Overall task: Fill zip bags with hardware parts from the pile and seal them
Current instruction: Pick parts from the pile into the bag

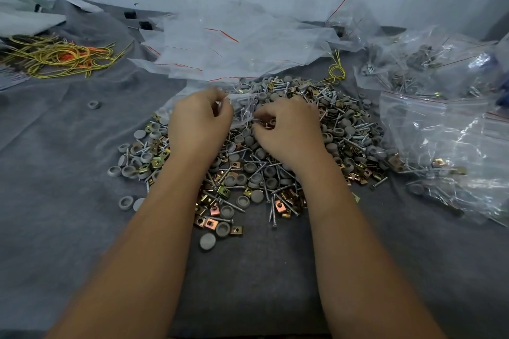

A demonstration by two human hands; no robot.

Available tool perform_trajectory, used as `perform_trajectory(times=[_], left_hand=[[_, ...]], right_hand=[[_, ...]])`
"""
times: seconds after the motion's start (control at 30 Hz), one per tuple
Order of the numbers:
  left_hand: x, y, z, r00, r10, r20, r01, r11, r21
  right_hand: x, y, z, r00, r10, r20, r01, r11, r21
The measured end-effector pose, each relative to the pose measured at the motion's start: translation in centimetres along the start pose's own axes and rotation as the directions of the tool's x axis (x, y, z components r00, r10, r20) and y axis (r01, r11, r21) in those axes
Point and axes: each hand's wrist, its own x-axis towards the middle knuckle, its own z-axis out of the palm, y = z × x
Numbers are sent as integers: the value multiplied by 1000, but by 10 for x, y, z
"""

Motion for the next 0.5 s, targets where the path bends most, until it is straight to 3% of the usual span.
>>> perform_trajectory(times=[0.1,0.3,0.5], left_hand=[[1,-1,1,1000,5,13,-6,1000,19],[1,-2,1,1000,-9,5,8,999,31],[0,-1,1,999,20,27,-20,1000,2]], right_hand=[[0,-4,3,998,-26,58,32,994,-104],[-1,-4,3,999,48,14,-49,979,196],[0,-4,-1,967,152,-205,-45,894,446]])
